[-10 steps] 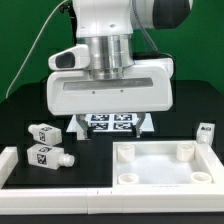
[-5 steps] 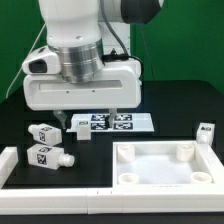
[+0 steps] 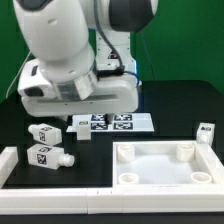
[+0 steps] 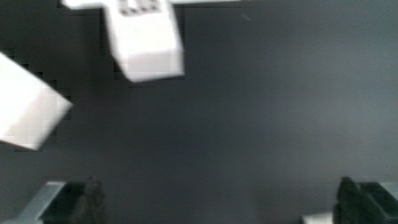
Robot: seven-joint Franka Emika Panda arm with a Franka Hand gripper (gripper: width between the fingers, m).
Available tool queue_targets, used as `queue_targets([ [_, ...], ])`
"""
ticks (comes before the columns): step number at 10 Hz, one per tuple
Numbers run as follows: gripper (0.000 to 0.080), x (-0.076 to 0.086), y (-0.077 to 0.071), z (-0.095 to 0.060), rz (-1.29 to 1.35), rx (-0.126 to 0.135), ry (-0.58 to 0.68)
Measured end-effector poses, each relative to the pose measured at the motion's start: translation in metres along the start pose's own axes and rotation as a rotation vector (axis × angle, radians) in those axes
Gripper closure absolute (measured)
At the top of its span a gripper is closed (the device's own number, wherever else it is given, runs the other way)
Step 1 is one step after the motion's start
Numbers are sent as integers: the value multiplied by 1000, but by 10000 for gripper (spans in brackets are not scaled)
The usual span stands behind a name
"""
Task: Assemble one leg
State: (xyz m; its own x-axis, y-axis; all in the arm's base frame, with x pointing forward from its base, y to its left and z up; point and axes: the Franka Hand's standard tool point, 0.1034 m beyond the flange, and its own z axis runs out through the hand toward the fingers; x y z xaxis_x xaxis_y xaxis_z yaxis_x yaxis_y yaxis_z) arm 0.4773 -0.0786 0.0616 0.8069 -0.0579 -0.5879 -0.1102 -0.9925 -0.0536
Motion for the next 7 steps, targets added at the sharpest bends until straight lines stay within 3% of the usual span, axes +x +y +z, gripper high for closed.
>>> queue_targets([
  [2, 151, -18, 9, 10, -8, -59, -143],
  [4, 151, -20, 9, 16, 6, -58, -225],
  [6, 151, -18, 10, 16, 3, -60, -214],
  [7, 151, -22, 12, 25, -23, -63, -233],
])
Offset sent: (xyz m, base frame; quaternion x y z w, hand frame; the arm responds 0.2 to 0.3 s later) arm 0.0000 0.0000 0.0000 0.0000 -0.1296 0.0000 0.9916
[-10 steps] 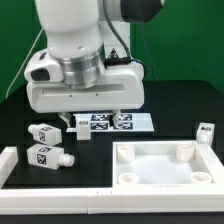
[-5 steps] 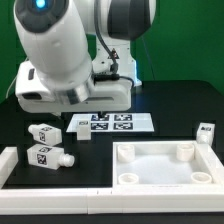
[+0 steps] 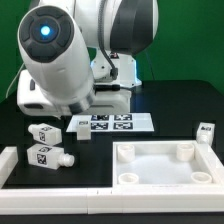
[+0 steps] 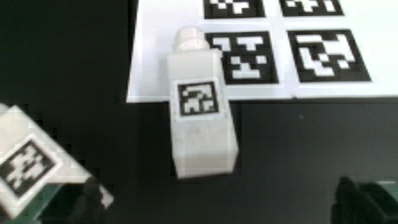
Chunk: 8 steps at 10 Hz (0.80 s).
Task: Assemble one leg
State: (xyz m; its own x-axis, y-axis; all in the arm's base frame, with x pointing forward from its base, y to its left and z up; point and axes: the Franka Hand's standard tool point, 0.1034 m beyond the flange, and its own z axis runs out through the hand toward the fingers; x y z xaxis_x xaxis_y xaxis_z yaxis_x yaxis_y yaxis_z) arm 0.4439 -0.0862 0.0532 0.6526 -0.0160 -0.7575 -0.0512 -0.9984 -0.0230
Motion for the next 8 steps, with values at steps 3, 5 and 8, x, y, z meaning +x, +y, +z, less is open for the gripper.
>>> queue_targets([
  [3, 151, -3, -6, 21, -71, -46, 13],
  [5, 151, -2, -5, 20, -70, -47, 15],
  [8, 151, -2, -3, 31, -65, -61, -14],
])
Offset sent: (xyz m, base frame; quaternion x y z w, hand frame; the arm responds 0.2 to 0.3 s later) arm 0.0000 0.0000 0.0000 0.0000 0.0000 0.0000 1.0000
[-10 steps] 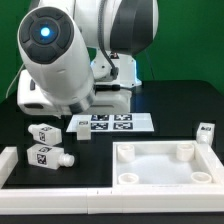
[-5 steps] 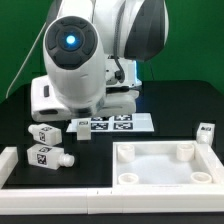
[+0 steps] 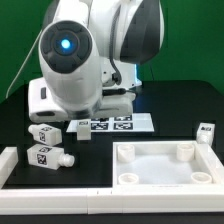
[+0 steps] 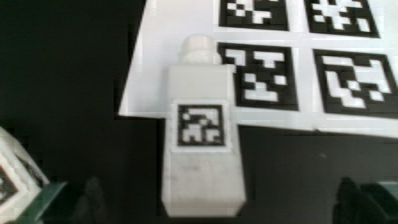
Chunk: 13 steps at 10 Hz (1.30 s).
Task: Assemble one leg
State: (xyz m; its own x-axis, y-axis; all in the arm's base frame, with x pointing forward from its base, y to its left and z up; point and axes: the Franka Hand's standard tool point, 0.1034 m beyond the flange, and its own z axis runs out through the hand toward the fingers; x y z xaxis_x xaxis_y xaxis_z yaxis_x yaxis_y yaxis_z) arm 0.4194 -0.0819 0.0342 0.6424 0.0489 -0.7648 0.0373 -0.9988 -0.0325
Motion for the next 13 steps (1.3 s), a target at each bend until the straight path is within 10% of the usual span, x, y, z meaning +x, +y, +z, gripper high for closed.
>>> queue_targets([
  [10, 151, -3, -1, 39, 44, 0, -58],
  [12, 409, -3, -1, 39, 44, 0, -58],
  [13, 409, -3, -1, 39, 44, 1, -58],
])
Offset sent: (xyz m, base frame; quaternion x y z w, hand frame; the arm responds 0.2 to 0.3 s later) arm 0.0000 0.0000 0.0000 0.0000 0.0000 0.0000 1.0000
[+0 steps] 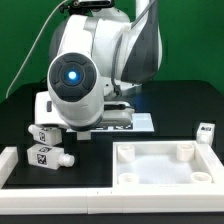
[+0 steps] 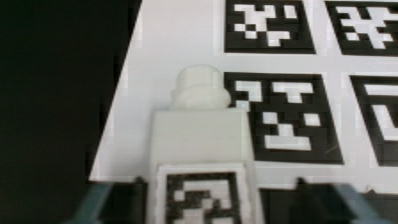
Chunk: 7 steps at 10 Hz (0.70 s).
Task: Assemble one leg
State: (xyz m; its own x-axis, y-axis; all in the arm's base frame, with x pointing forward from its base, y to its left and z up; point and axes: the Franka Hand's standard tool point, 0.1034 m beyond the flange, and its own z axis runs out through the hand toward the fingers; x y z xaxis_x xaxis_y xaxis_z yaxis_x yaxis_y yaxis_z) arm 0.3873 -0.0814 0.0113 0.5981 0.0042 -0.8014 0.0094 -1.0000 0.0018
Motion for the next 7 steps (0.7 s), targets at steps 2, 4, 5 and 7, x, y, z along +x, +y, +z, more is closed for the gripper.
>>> queue_targets([
  [2, 517, 0, -3, -2, -3, -5, 2],
  [4, 517, -7, -36, -28, -29, 19, 8],
  [5, 517, -9, -48, -47, -23, 69, 38],
  [7, 517, -20, -57, -88, -21, 73, 83],
])
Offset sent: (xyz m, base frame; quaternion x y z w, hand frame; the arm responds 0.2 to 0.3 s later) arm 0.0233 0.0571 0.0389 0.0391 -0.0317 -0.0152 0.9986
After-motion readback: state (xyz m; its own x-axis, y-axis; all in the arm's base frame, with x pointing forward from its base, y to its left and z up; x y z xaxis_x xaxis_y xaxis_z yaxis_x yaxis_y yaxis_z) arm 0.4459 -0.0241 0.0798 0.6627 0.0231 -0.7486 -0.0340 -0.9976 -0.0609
